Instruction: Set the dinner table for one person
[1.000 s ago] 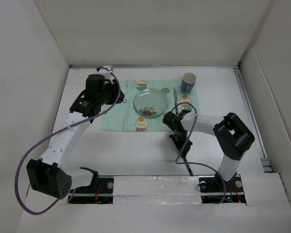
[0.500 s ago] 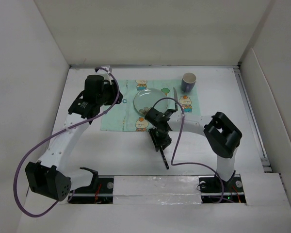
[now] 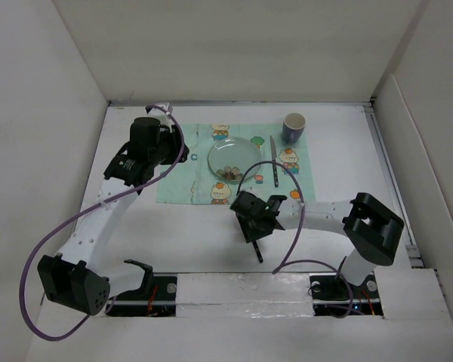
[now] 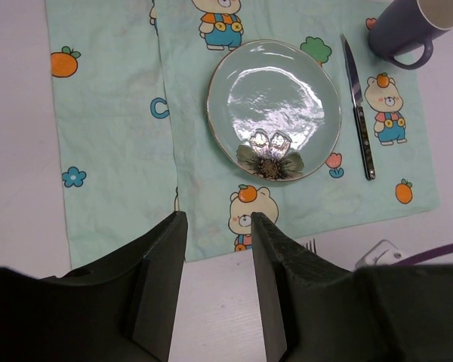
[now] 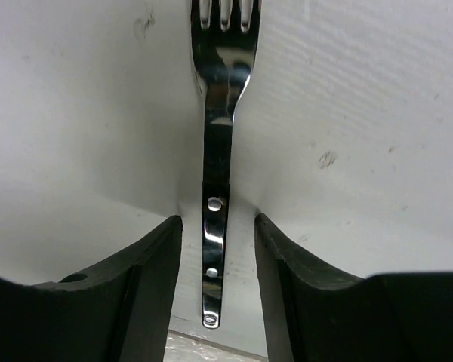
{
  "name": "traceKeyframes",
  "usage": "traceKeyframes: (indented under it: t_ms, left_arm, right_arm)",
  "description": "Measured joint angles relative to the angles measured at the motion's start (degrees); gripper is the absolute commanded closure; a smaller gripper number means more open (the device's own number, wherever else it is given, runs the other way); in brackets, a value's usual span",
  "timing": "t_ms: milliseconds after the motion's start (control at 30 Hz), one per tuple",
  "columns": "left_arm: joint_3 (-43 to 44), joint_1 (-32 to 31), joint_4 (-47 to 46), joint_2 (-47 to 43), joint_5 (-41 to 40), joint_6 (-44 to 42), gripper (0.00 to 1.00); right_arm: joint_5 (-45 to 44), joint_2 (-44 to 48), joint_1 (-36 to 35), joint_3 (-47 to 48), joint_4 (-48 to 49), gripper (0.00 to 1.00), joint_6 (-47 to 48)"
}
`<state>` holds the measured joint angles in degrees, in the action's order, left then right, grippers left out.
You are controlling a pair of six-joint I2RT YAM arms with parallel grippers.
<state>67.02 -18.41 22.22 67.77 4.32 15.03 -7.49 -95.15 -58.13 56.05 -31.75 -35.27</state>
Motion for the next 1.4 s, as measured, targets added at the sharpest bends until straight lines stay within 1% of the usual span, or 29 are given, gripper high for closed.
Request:
traceKeyframes:
  t_ms: [33, 67, 167, 200, 300, 400, 467, 533, 633, 767, 867, 967, 1067, 1133, 1200, 1400]
  left_arm:
    - [0.09, 0.0, 0.09, 0.0, 0.0, 0.0, 0.64]
    - [0.26, 0.0, 0.11, 0.11, 0.02, 0.0, 0.64]
    - [1.29, 0.0, 0.31, 0.68, 0.09, 0.02, 0.64]
    - [1.53, 0.0, 0.31, 0.83, 0.11, 0.02, 0.64]
    - [2.01, 0.0, 0.48, 0.96, 0.13, 0.04, 0.64]
    - [2.93, 0.0, 1.57, 0.98, -0.04, 0.13, 0.64]
    - [4.48, 0.0, 3.04, 1.36, -0.35, 0.37, 0.65]
    - [6.38, 0.0, 4.26, 1.79, -1.03, 0.74, 0.66]
    - [9.03, 0.0, 5.81, 1.77, -2.95, 1.84, 0.7]
    - [9.99, 0.0, 7.32, -0.22, -4.92, 3.5, 0.72]
    - [9.01, -0.22, 8.55, -2.89, -5.31, 4.85, 0.73]
    - [7.08, -1.81, 9.79, -5.38, -5.35, 6.27, 0.73]
    - [6.84, -2.91, 10.43, -5.25, -4.22, 7.21, 0.73]
    - [6.86, -3.13, 10.54, -4.74, -4.02, 7.41, 0.73]
    - [6.88, -3.28, 10.67, -4.17, -4.0, 7.41, 0.73]
    - [6.86, -3.34, 10.56, -3.72, -4.0, 7.39, 0.73]
  right_arm:
    - [-0.9, 0.31, -0.94, -0.59, 0.39, 0.61, -0.42]
    - [-1.53, 0.42, -1.75, -0.81, 0.63, 0.75, -0.7]
    - [-3.19, 0.11, -3.5, -0.7, 1.11, 0.97, -1.73]
    - [-3.76, -0.2, -3.96, -0.2, 0.76, 1.0, -2.03]
    - [-4.7, -1.84, -5.29, 2.82, -0.98, 1.0, -2.51]
    - [-5.01, -2.8, -6.1, 8.7, -4.7, 1.0, -2.05]
    - [-4.85, -2.99, -5.99, 14.91, -7.28, 1.0, -1.36]
    - [-4.39, -3.78, -5.07, 22.49, -7.89, 1.0, -0.26]
    - [-3.37, -7.96, -2.12, 34.91, -7.17, 1.0, 1.14]
    - [-2.14, -18.8, 2.36, 49.96, -6.78, 1.0, 3.28]
    - [-1.07, -29.7, 5.44, 61.79, -7.43, 1.0, 4.37]
    - [-0.68, -39.91, 7.72, 71.58, -8.92, 1.0, 4.9]
    - [0.24, -48.5, 9.55, 81.33, -11.98, 1.0, 4.79]
    - [0.9, -51.74, 10.51, 84.37, -12.24, 1.0, 4.35]
    - [1.46, -53.09, 11.23, 85.24, -12.48, 1.0, 3.54]
    - [2.36, -53.62, 11.54, 85.59, -12.15, 1.0, 0.26]
